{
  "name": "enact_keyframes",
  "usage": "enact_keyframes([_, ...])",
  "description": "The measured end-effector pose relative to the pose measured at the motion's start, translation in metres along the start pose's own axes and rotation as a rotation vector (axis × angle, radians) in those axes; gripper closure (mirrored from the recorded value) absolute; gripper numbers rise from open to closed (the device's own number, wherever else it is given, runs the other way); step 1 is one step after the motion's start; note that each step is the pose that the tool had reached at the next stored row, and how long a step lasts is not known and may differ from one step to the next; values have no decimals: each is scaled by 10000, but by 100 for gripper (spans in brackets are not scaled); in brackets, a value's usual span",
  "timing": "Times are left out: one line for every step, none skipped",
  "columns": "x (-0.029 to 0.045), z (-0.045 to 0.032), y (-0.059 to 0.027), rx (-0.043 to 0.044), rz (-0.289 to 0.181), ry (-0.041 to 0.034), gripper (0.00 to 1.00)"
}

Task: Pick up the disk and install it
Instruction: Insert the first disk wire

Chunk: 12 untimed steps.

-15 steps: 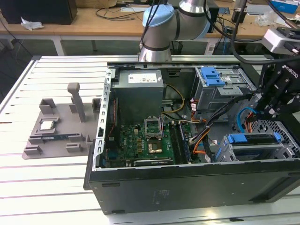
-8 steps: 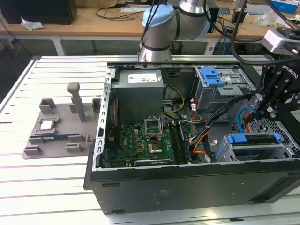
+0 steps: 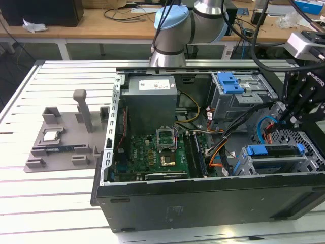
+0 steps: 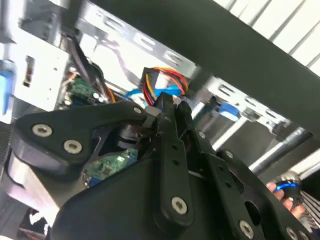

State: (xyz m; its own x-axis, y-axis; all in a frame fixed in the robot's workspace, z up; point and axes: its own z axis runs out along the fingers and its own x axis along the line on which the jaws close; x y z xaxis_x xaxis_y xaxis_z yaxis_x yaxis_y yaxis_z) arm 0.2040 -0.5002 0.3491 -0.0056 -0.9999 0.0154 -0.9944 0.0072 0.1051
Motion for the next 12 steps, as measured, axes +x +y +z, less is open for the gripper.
enact_keyframes([39, 1, 1, -1, 0, -1, 80])
enact_keyframes([82, 1, 1, 0, 0, 1, 80])
enact_keyframes([118, 2, 1, -1, -1, 0, 80])
enact_keyframes([157, 3, 2, 0, -1, -1, 80])
enact_keyframes([185, 4, 3, 0, -1, -1, 80])
enact_keyframes([222, 6, 10, 0, -1, -1, 80])
enact_keyframes([233, 8, 14, -1, -1, -2, 80])
enact_keyframes([242, 11, 16, -1, 0, -4, 80])
enact_keyframes([247, 16, 15, -1, 11, -7, 80])
enact_keyframes([251, 25, 14, -2, 57, -13, 80])
enact_keyframes([254, 31, 14, -3, 114, -17, 80])
enact_keyframes([256, 39, 14, -3, 174, -22, 80])
